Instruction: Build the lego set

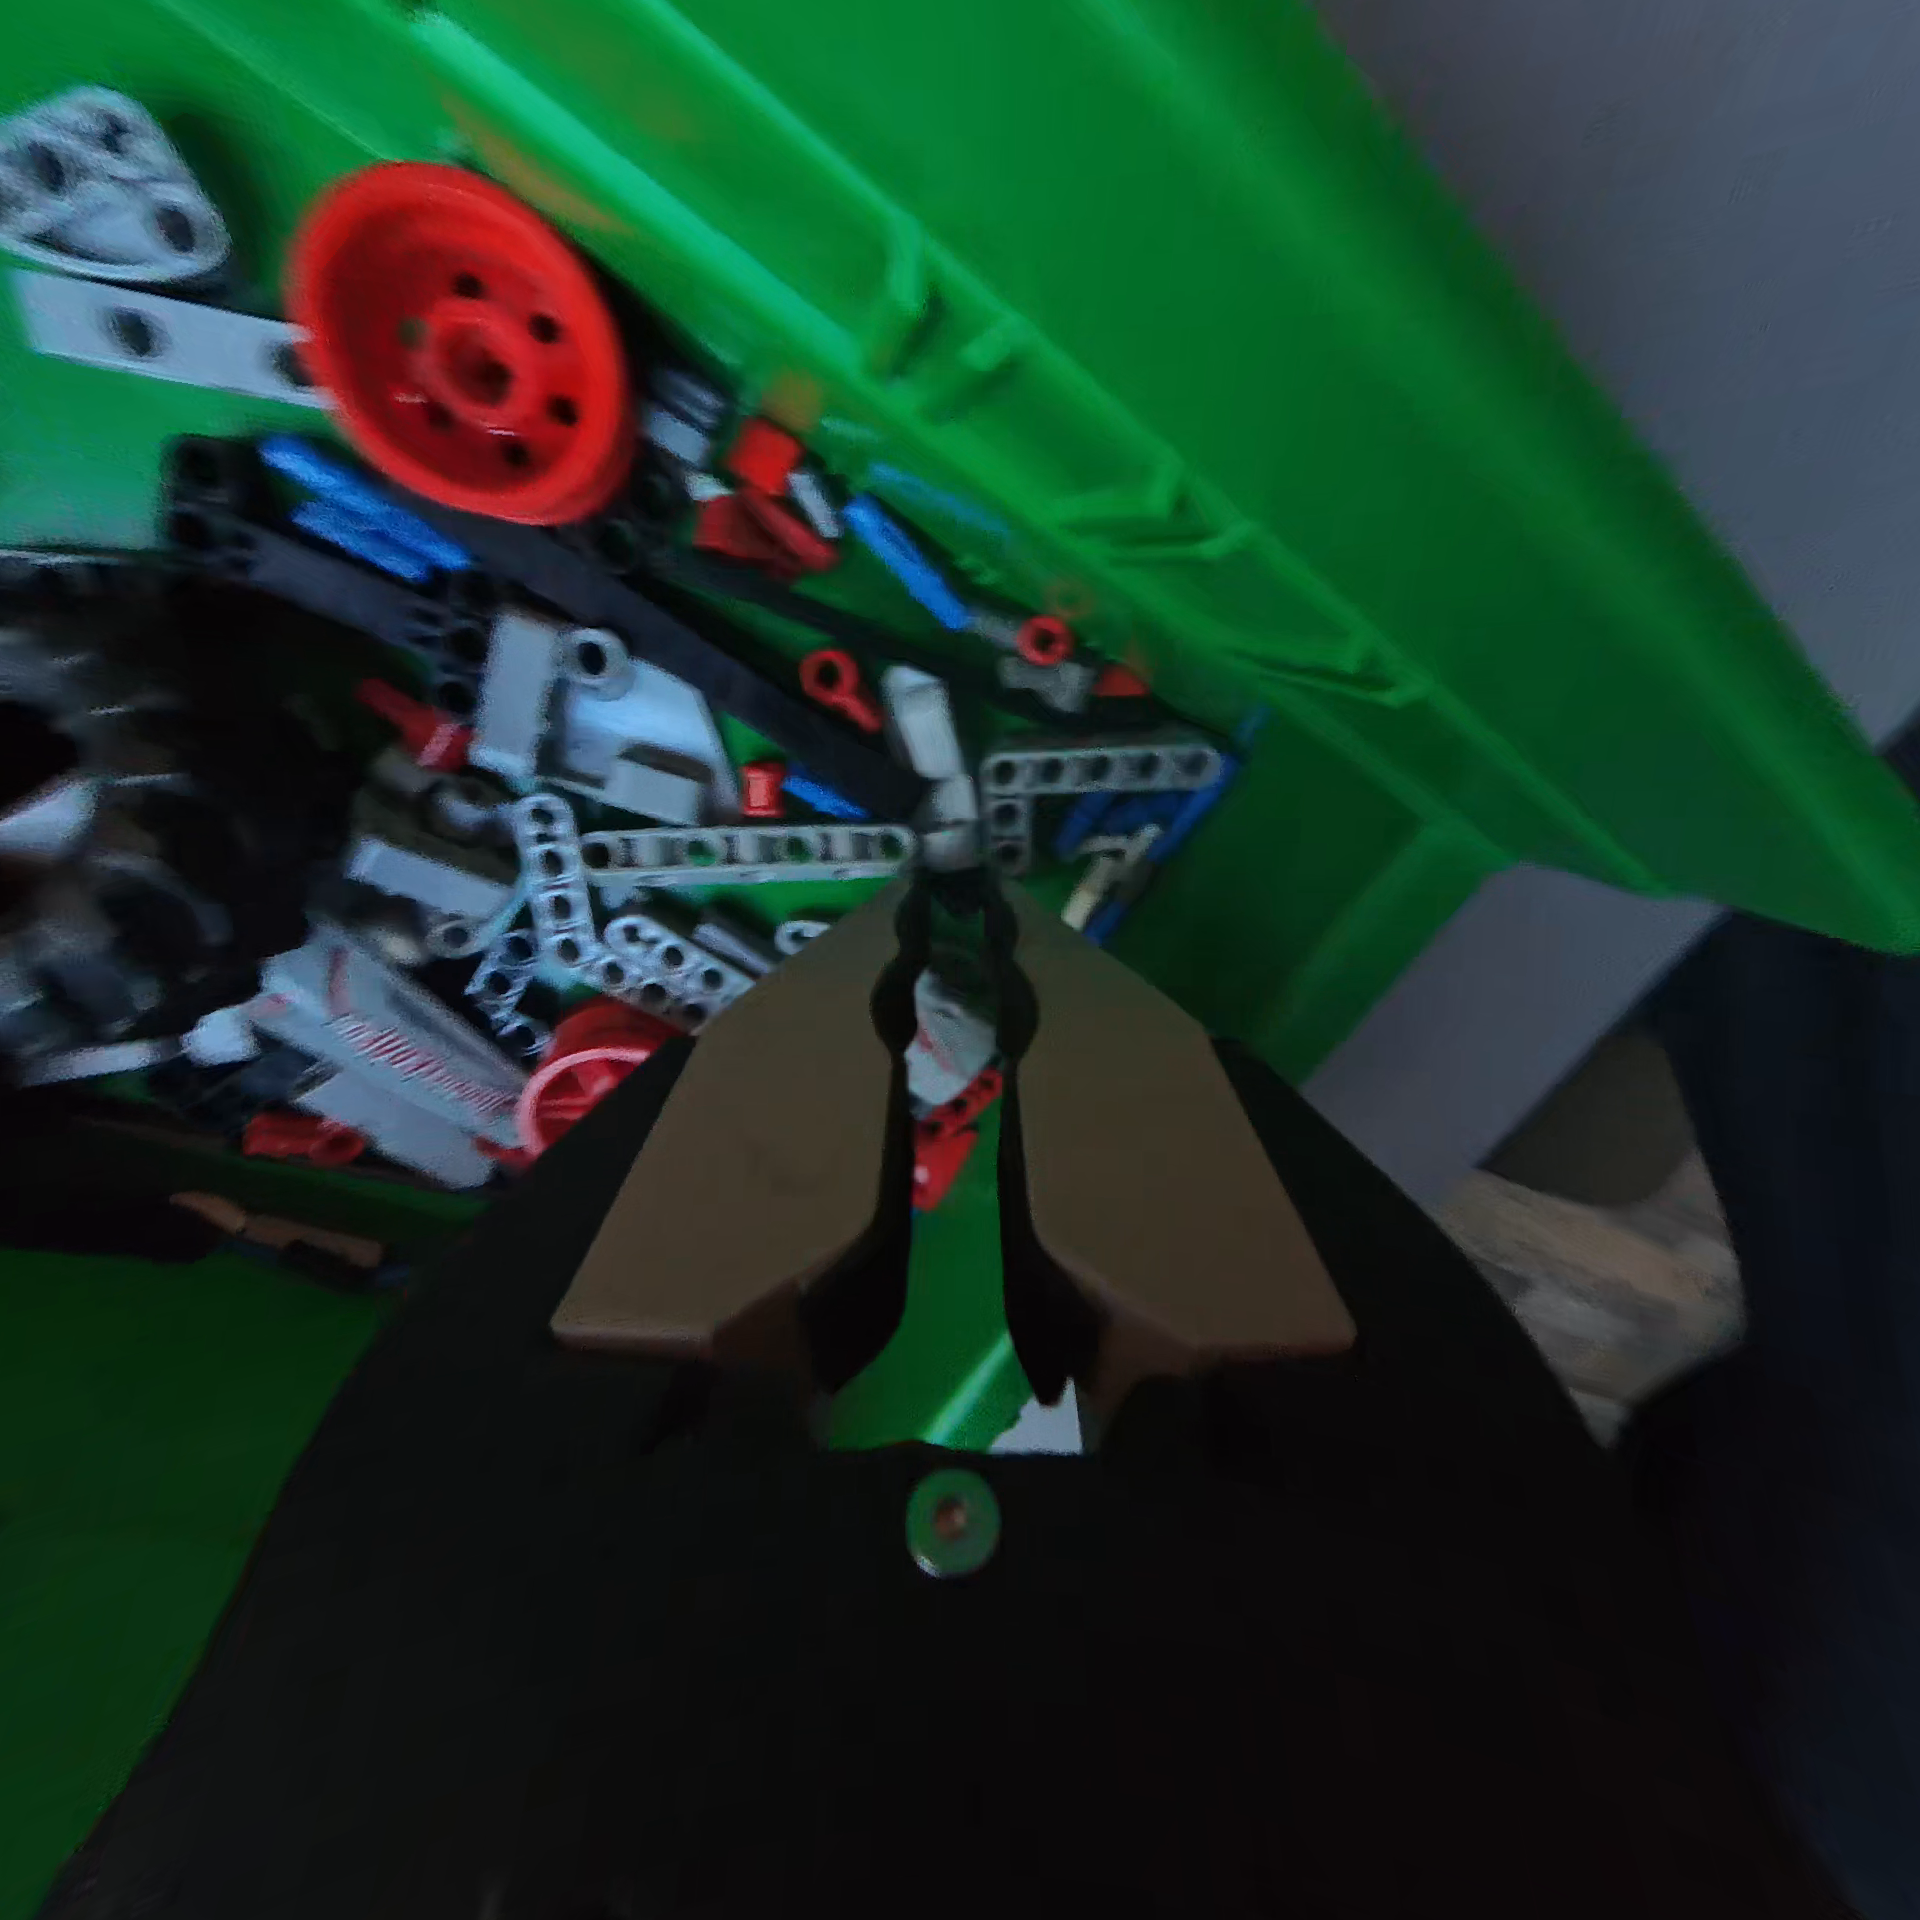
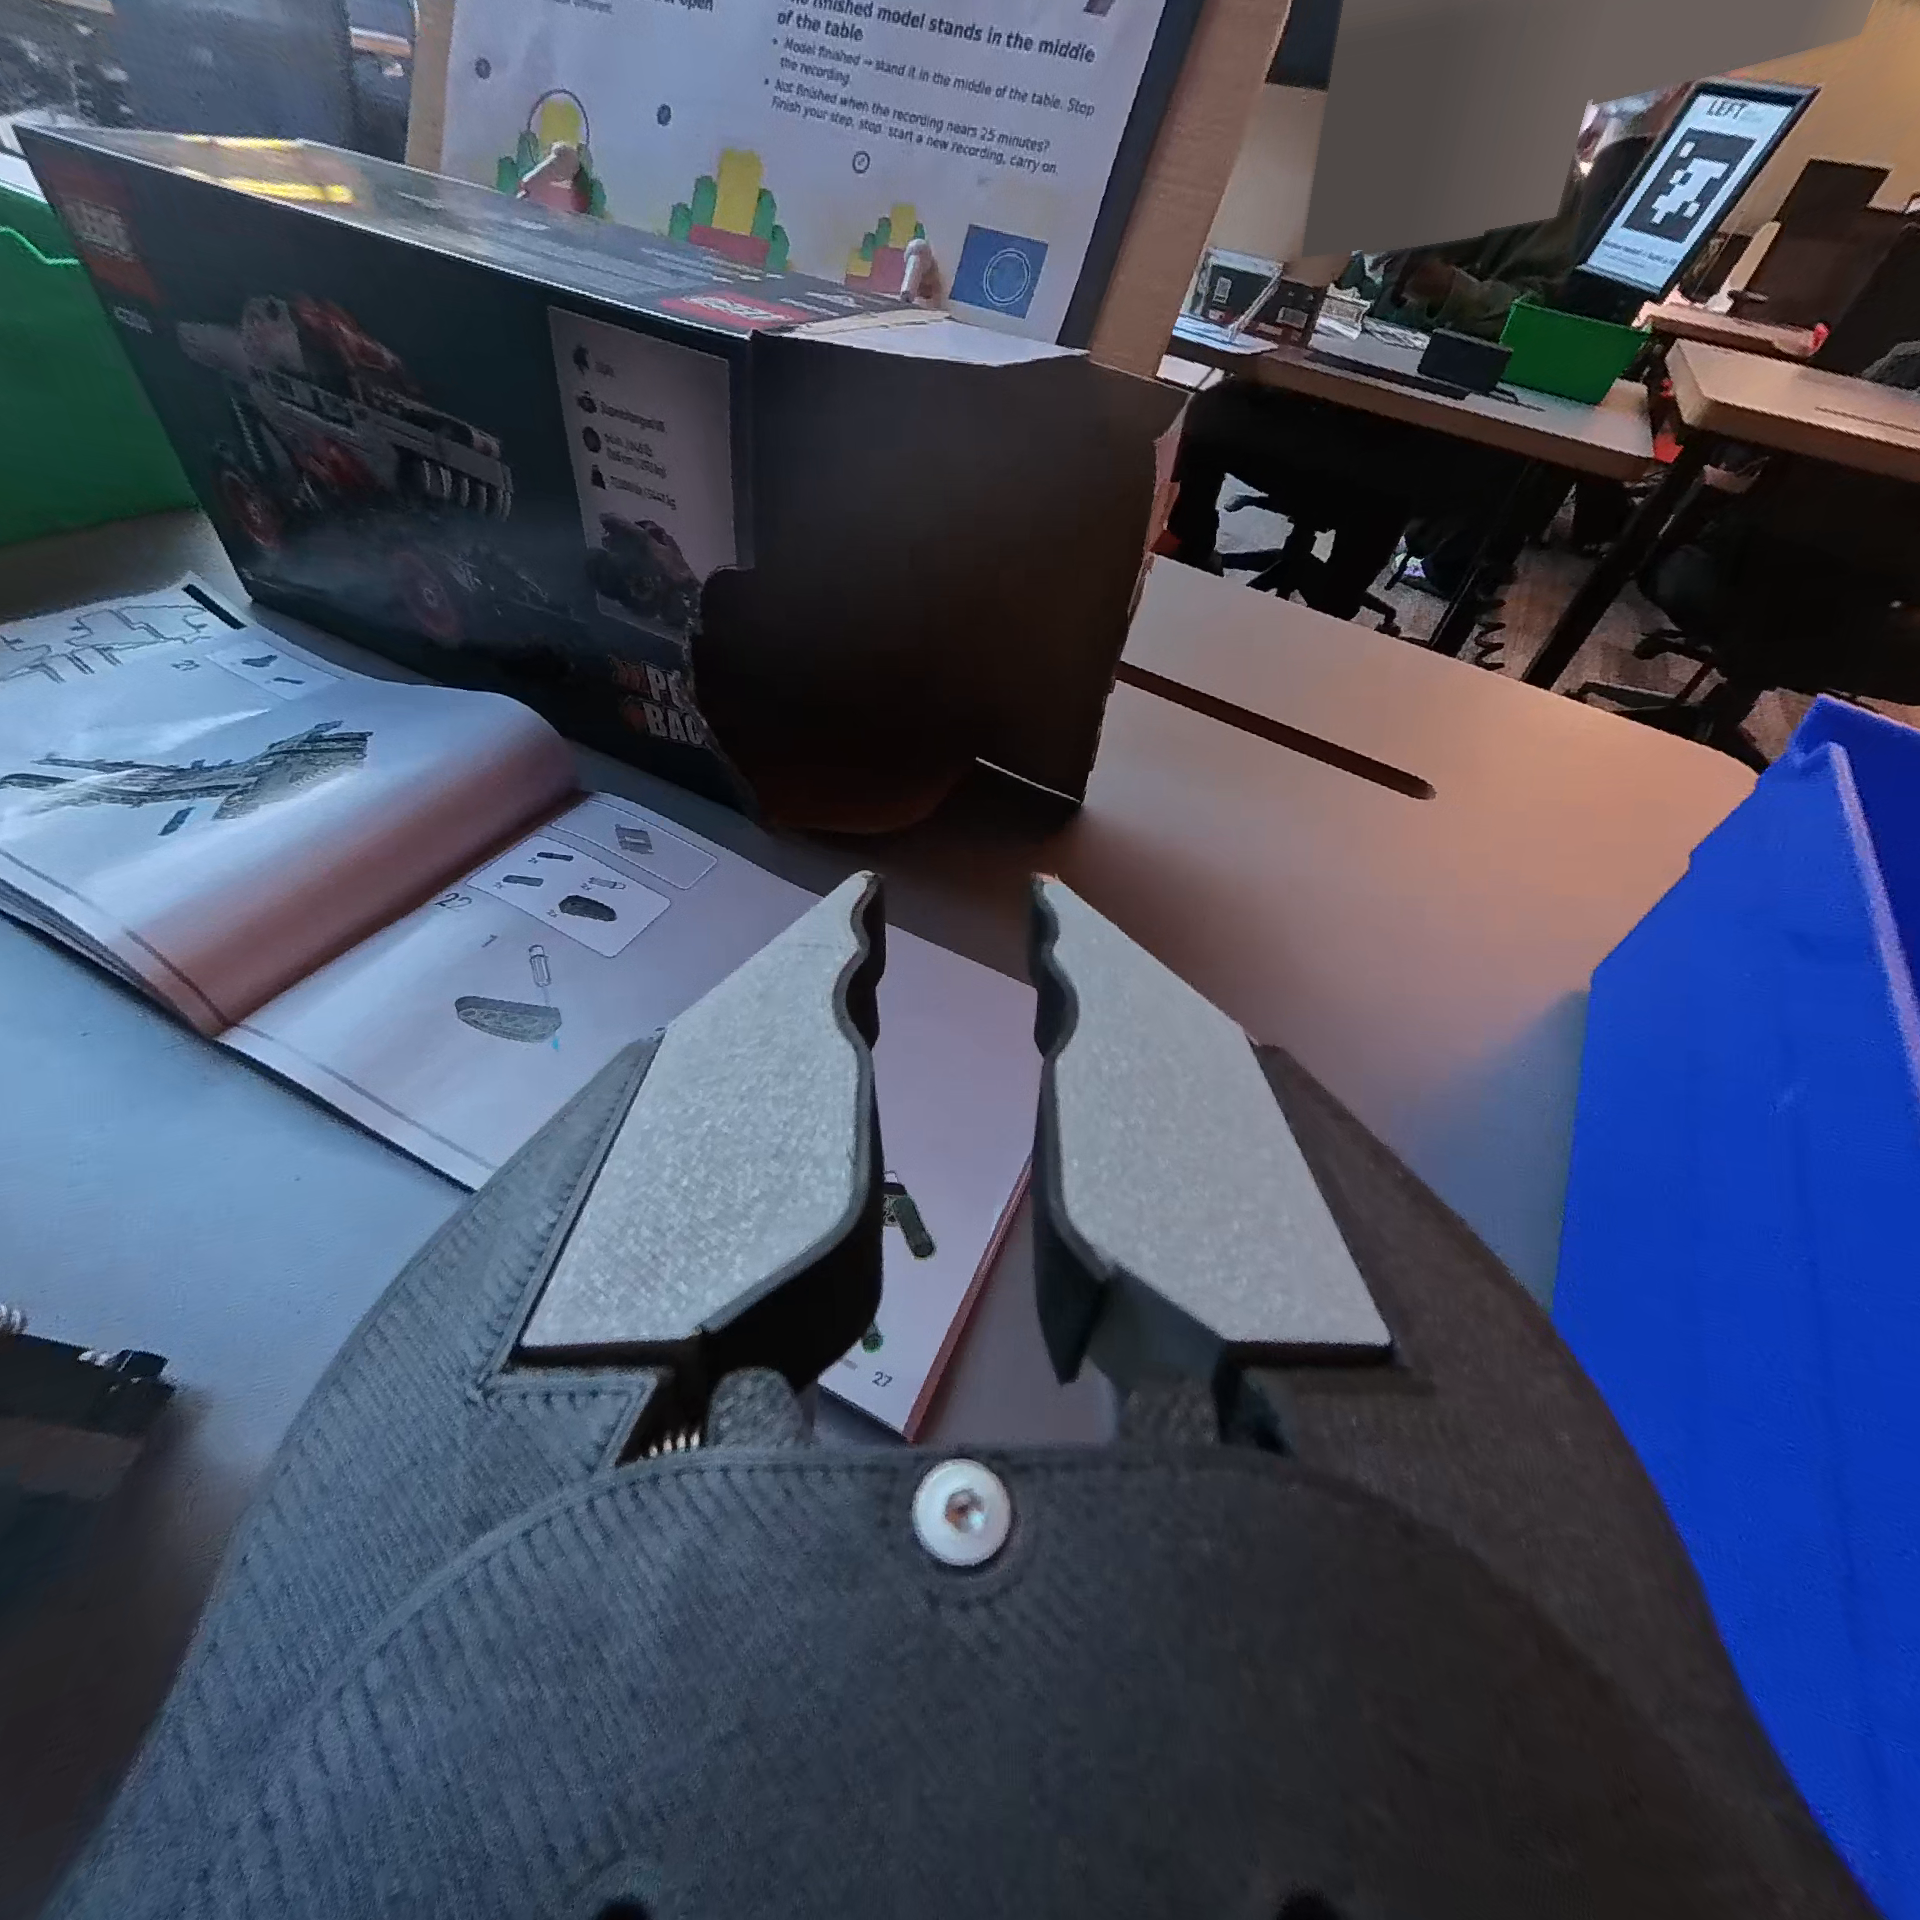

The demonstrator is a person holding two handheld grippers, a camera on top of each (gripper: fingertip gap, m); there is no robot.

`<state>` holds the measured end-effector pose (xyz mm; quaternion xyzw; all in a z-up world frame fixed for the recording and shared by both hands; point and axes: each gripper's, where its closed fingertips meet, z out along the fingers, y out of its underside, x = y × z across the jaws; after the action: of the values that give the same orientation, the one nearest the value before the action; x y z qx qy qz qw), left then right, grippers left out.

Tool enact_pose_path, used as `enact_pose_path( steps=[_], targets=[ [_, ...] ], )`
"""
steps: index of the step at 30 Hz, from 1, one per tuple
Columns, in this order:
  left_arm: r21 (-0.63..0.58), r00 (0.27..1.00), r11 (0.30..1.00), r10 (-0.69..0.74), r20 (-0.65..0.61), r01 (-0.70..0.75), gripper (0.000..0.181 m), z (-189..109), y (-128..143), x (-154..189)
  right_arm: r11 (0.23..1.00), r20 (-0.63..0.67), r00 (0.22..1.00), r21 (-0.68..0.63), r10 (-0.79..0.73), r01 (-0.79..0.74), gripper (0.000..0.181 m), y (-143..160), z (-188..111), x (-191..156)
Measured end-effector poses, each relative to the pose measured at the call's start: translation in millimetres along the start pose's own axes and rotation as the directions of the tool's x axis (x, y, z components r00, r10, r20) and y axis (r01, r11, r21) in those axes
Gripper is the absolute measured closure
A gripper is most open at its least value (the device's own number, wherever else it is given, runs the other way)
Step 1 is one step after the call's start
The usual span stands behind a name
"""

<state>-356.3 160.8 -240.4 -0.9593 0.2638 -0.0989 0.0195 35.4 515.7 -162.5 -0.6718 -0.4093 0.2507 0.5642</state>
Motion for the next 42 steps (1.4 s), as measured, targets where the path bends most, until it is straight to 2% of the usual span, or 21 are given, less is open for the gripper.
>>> enact_pose_path(
  steps=[3,4,7,10,15,18,21,23,25,32,42],
  targets=[
    [-0.024,0.983,0.999,0.037,0.179,-0.034,0.174,-4.8,7.3,-24.6,1.0,0.006,1.0,-0.002,0.021,-0.021,0.157,1.5,0.6,1.7],
    [-0.022,0.984,0.999,0.047,0.172,-0.044,0.173,-5.5,8.5,-23.0,1.0,0.009,1.0,0.0,0.026,-0.026,0.157,1.6,0.6,1.7],
    [0.031,0.999,0.999,0.034,0.041,-0.035,0.168,-9.4,3.3,-1.5,0.999,0.015,0.999,0.0,0.032,-0.032,0.157,1.5,0.5,1.3],
    [0.062,0.995,0.996,0.072,-0.062,-0.069,0.174,-14.6,1.0,19.5,0.999,0.026,0.999,0.004,0.031,-0.031,0.157,0.6,0.3,-0.8],
    [-0.073,0.989,0.989,0.124,-0.077,-0.13,0.181,1.5,15.1,20.2,0.999,0.045,0.998,0.011,0.037,-0.038,0.157,-1.0,-0.5,-3.7],
    [-0.07,0.983,0.99,0.112,-0.144,-0.123,0.181,3.3,7.5,26.0,0.999,0.052,0.998,0.02,0.046,-0.047,0.157,-2.4,-1.8,-3.8],
    [-0.081,0.989,0.992,0.081,-0.125,-0.091,0.176,2.9,5.3,20.0,0.998,0.058,0.997,0.03,0.058,-0.06,0.157,-3.7,-3.5,-3.2],
    [-0.079,0.999,0.996,0.025,-0.04,-0.028,0.177,1.5,4.3,4.3,0.997,0.063,0.996,0.034,0.065,-0.068,0.157,-4.1,-4.2,-2.7],
    [-0.077,0.999,0.997,0.032,-0.001,-0.032,0.18,0.2,7.9,-3.0,0.997,0.069,0.995,0.036,0.071,-0.073,0.157,-4.3,-4.4,-2.7],
    [-0.026,0.995,0.999,0.033,-0.09,-0.036,0.178,-2.0,6.8,15.5,0.996,0.089,0.993,0.038,0.078,-0.081,0.157,-4.9,-5.2,-5.1],
    [-0.046,0.995,0.998,0.049,-0.082,-0.053,0.176,0.9,3.9,21.4,0.995,0.102,0.991,0.053,0.085,-0.09,0.157,-7.9,-8.8,-6.1]
  ],
)
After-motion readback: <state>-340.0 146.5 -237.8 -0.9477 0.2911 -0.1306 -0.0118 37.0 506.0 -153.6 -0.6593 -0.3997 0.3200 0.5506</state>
